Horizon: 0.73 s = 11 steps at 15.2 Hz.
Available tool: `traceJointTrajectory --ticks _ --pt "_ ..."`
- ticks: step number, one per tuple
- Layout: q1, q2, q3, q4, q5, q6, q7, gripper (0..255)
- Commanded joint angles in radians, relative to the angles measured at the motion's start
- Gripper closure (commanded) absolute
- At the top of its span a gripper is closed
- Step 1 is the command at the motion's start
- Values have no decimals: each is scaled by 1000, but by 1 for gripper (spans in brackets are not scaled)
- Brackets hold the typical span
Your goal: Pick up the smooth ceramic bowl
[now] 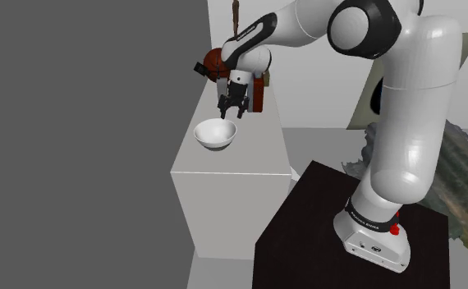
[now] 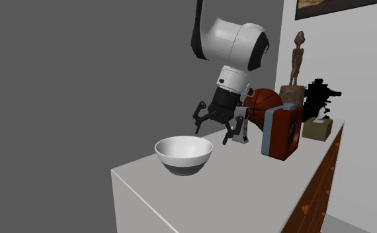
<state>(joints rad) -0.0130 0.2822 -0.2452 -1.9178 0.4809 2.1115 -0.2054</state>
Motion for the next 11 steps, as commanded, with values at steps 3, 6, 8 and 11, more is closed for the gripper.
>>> traceJointTrajectory --ticks 3,6,8,11 --pt "-8 47 6 8 26 32 -26 0" --pt "-11 69 11 -1 41 60 -44 0" --pt "-12 82 14 -6 50 74 -53 0" --pt "-13 81 14 -5 49 73 -53 255"
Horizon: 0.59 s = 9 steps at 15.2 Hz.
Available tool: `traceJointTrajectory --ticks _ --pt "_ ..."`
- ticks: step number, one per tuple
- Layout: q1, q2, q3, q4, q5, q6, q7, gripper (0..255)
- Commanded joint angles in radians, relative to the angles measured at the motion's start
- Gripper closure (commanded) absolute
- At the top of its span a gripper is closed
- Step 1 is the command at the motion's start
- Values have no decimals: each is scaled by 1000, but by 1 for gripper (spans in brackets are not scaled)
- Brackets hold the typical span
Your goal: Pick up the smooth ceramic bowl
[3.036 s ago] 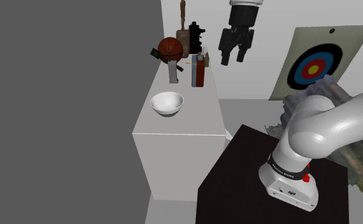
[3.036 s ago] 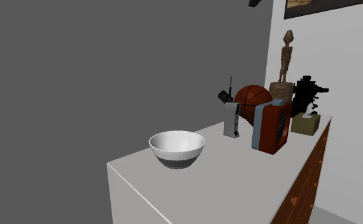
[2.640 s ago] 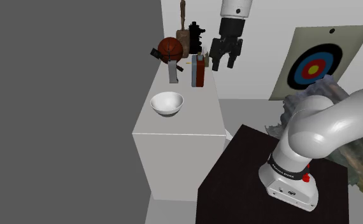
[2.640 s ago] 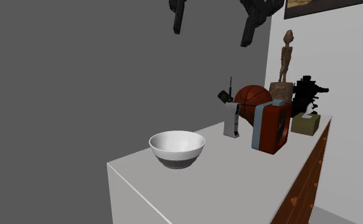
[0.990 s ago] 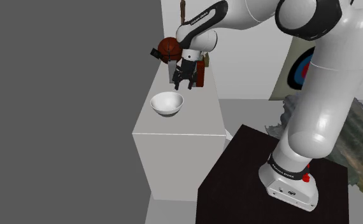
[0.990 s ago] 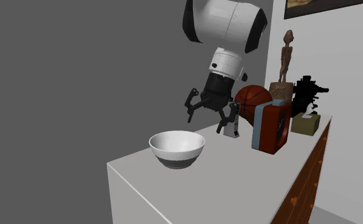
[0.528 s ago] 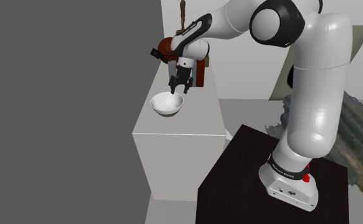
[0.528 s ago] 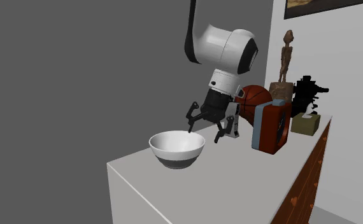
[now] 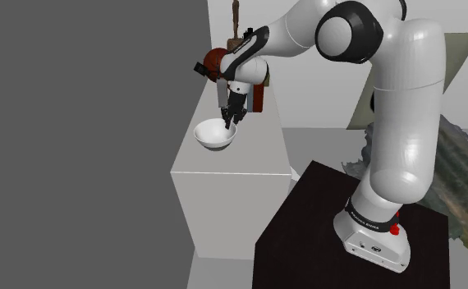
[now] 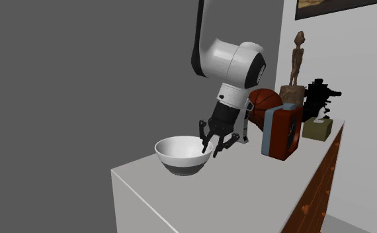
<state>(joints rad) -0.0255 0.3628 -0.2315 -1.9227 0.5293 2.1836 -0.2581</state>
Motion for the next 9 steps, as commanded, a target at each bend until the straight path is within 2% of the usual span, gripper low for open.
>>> traceJointTrajectory --ticks 1,9 --pt "0 0 0 0 0 1 0 255" --pt "1 -7 -1 2 -4 -7 5 255"
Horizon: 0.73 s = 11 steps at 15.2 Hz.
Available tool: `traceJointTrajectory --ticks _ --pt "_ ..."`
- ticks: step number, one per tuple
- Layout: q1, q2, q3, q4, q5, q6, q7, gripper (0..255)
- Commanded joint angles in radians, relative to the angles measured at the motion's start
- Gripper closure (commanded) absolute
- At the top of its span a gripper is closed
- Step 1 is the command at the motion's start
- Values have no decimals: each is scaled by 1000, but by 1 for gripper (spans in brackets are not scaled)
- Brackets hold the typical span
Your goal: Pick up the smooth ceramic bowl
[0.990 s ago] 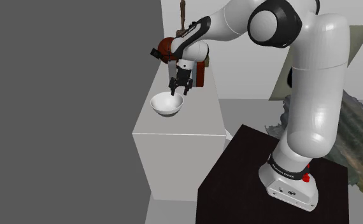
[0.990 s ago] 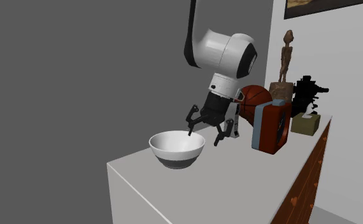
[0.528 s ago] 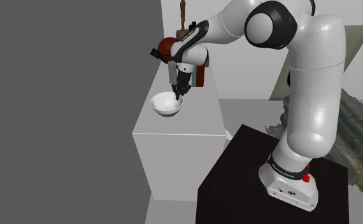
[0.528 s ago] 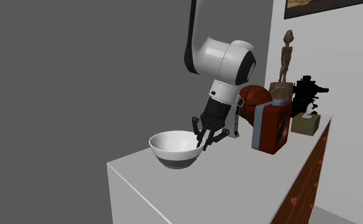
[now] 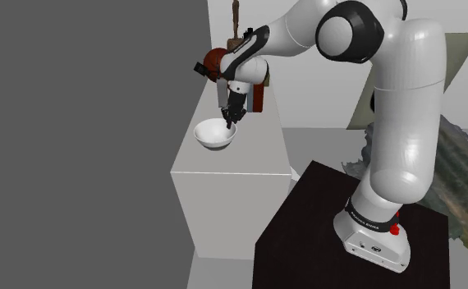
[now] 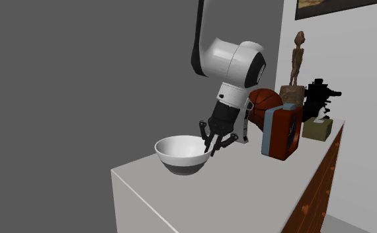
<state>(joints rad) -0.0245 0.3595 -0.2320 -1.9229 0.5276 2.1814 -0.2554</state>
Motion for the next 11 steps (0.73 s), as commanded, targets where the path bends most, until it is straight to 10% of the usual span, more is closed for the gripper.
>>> traceJointTrajectory --ticks 1,11 --pt "1 -11 -3 5 -7 -14 9 255" --pt "7 -81 -17 46 -54 -111 65 255"
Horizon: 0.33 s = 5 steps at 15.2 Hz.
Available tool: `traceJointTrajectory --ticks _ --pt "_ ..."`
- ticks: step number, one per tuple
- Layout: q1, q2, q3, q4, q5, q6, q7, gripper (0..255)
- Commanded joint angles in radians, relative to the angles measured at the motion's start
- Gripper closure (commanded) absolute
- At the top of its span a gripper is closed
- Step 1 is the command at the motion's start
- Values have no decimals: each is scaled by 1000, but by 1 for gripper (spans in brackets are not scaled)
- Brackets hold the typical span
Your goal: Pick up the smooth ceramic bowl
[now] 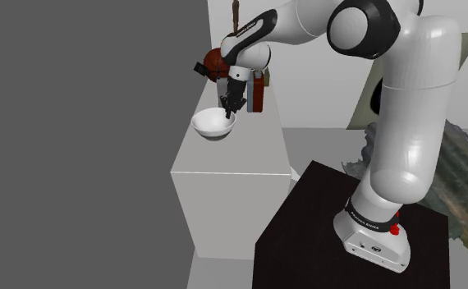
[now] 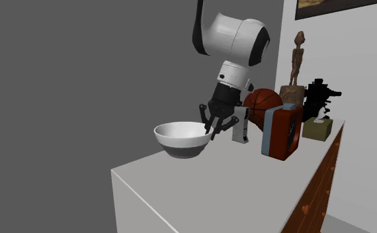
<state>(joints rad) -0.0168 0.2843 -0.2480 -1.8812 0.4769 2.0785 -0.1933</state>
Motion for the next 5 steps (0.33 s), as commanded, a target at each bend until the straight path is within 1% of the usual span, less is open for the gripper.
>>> traceJointTrajectory --ticks 1,3,5 --pt "0 -12 -3 9 -7 -19 9 255" --pt "1 -23 -5 20 -16 -39 19 255" --pt "1 -24 -5 21 -16 -41 20 255"
